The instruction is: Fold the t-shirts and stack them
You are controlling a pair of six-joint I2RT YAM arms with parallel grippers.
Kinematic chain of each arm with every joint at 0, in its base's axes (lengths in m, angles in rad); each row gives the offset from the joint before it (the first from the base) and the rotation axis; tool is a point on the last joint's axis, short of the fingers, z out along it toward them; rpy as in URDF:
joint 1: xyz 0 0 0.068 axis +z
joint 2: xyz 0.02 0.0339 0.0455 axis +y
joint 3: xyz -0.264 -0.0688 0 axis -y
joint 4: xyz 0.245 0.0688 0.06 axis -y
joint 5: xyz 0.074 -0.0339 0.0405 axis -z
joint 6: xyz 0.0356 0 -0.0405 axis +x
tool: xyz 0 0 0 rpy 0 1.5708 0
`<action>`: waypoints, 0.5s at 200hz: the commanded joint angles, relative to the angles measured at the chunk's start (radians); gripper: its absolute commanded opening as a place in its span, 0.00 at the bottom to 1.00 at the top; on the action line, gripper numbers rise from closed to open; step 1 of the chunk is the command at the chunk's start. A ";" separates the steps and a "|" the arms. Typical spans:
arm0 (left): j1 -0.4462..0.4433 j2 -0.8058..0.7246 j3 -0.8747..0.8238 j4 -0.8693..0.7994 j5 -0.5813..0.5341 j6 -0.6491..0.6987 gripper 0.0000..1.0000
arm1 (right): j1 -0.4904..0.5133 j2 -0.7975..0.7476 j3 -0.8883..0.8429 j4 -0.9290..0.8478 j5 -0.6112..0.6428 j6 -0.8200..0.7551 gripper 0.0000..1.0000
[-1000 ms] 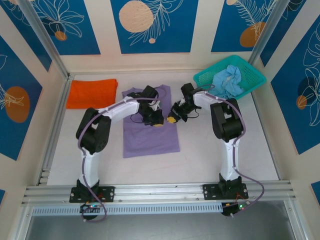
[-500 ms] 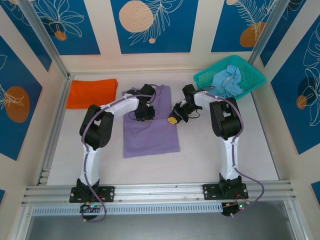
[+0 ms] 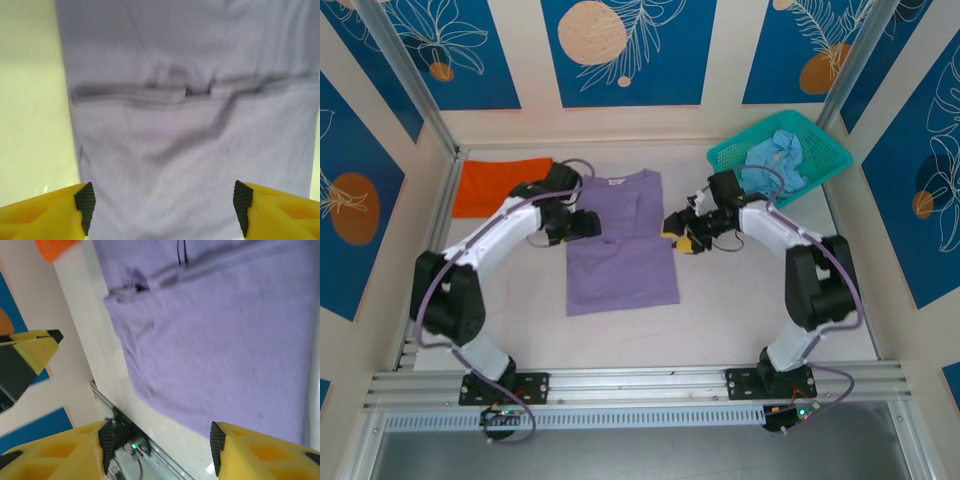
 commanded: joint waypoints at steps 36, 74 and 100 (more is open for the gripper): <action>0.027 -0.176 -0.426 0.006 0.276 -0.065 0.78 | 0.083 -0.074 -0.239 -0.026 0.058 -0.079 0.55; 0.084 -0.226 -0.577 0.091 0.318 -0.130 0.65 | 0.139 0.022 -0.220 -0.046 0.140 -0.046 0.46; 0.111 -0.218 -0.636 0.133 0.347 -0.147 0.58 | 0.154 0.058 -0.215 -0.063 0.183 -0.031 0.41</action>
